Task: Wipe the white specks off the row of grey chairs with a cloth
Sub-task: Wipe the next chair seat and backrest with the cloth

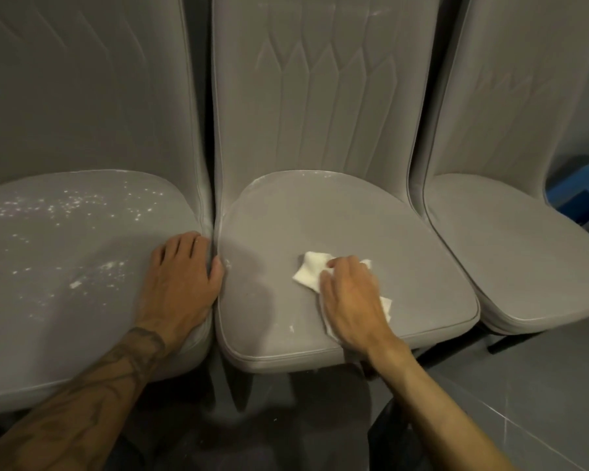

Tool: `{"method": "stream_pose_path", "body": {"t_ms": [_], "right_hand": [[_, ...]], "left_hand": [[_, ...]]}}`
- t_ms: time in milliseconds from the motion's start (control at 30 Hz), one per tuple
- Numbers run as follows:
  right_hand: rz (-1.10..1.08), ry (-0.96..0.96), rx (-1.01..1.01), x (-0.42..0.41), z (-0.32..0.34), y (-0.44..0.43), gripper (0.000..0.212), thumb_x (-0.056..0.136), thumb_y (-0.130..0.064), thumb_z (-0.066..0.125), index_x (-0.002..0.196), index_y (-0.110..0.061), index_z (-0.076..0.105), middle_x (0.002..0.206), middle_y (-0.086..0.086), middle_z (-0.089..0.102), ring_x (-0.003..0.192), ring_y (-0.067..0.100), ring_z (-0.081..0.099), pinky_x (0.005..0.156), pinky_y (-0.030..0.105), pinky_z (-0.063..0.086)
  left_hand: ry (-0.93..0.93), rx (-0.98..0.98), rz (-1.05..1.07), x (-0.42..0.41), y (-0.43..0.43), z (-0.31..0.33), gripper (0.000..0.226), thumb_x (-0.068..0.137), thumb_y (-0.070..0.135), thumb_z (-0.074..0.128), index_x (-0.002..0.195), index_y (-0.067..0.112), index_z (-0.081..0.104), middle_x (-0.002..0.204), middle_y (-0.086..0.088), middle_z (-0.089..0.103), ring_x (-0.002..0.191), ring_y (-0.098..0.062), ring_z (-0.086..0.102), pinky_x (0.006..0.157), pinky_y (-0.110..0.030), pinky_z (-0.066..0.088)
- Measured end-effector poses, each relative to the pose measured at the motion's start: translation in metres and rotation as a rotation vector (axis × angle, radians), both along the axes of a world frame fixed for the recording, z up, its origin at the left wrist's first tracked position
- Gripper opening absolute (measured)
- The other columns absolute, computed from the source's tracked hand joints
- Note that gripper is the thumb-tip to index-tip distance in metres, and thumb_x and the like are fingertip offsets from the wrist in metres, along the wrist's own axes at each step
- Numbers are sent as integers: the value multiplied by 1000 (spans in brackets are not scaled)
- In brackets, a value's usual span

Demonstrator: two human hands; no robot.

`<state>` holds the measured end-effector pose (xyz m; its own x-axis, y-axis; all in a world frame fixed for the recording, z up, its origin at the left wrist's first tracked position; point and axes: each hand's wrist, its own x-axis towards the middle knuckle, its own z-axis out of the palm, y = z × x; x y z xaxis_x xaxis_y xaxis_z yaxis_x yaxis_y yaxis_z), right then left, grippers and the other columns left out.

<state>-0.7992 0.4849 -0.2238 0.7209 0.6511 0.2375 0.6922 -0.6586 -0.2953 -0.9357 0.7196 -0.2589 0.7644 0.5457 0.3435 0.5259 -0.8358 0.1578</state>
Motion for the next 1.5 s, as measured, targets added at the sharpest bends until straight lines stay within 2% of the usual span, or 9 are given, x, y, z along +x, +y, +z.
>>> {"method": "stream_pose_path", "body": {"t_ms": [100, 300, 467, 667, 767, 867, 1100, 1300, 1500], "right_hand": [[-135, -72, 36, -22, -1, 4, 22, 105, -27, 38, 107, -13, 55, 103, 6, 55, 88, 23, 49, 81, 37, 38], [278, 31, 124, -75, -9, 23, 17, 105, -28, 41, 109, -17, 53, 102, 0, 51, 89, 18, 46, 83, 32, 39], [-32, -81, -3, -29, 1, 8, 24, 106, -27, 37, 110, -12, 55, 107, 7, 54, 91, 24, 48, 85, 39, 38], [374, -22, 65, -70, -11, 26, 18, 106, -27, 38, 110, -16, 51, 102, 0, 49, 88, 17, 44, 82, 32, 38], [215, -50, -4, -19, -7, 39, 24, 105, -26, 39, 113, -9, 55, 107, 11, 55, 94, 31, 51, 88, 46, 40], [92, -55, -125, 32, -2, 78, 32, 106, -27, 34, 120, -5, 52, 119, 18, 54, 107, 37, 49, 96, 45, 35], [464, -9, -28, 13, -14, 120, 30, 105, -28, 40, 119, -5, 54, 114, 15, 54, 98, 33, 49, 89, 45, 39], [421, -13, -137, 31, 0, 171, 34, 106, -31, 37, 127, -7, 49, 125, 15, 50, 110, 34, 46, 98, 45, 35], [680, 56, -15, -2, -12, 110, 24, 102, -33, 45, 114, -15, 56, 112, 4, 53, 97, 25, 47, 84, 40, 39]], "left_hand": [[9, -5, 2, 1, -1, 2, 38, 97, 37, 41, 111, 8, 59, 115, -18, 62, 106, -37, 56, 93, -51, 43], [39, -29, -2, -2, -3, 8, 37, 97, 35, 41, 112, 7, 60, 116, -18, 63, 108, -38, 57, 94, -50, 44], [61, -56, 2, -2, -3, 8, 40, 98, 37, 40, 115, 7, 60, 120, -17, 62, 111, -37, 57, 98, -50, 44], [52, -25, -2, -3, -3, 5, 36, 101, 31, 36, 117, 8, 59, 121, -15, 62, 111, -33, 56, 97, -48, 44], [55, -29, -2, -4, -2, 6, 35, 101, 24, 33, 117, 9, 60, 120, -14, 62, 110, -32, 56, 97, -47, 44], [44, -61, -1, -4, -4, 7, 39, 97, 21, 32, 117, 5, 62, 118, -17, 64, 108, -35, 59, 97, -48, 46], [42, -136, -2, -4, 0, 5, 53, 94, 22, 25, 124, 1, 62, 125, -20, 64, 116, -37, 60, 106, -49, 43], [15, -166, 11, -4, 0, 5, 55, 94, 23, 23, 130, 2, 60, 129, -18, 62, 120, -35, 57, 109, -45, 39], [74, -150, -28, -8, 0, 10, 58, 89, 26, 28, 131, 1, 59, 132, -19, 61, 123, -37, 56, 109, -47, 39]]}}
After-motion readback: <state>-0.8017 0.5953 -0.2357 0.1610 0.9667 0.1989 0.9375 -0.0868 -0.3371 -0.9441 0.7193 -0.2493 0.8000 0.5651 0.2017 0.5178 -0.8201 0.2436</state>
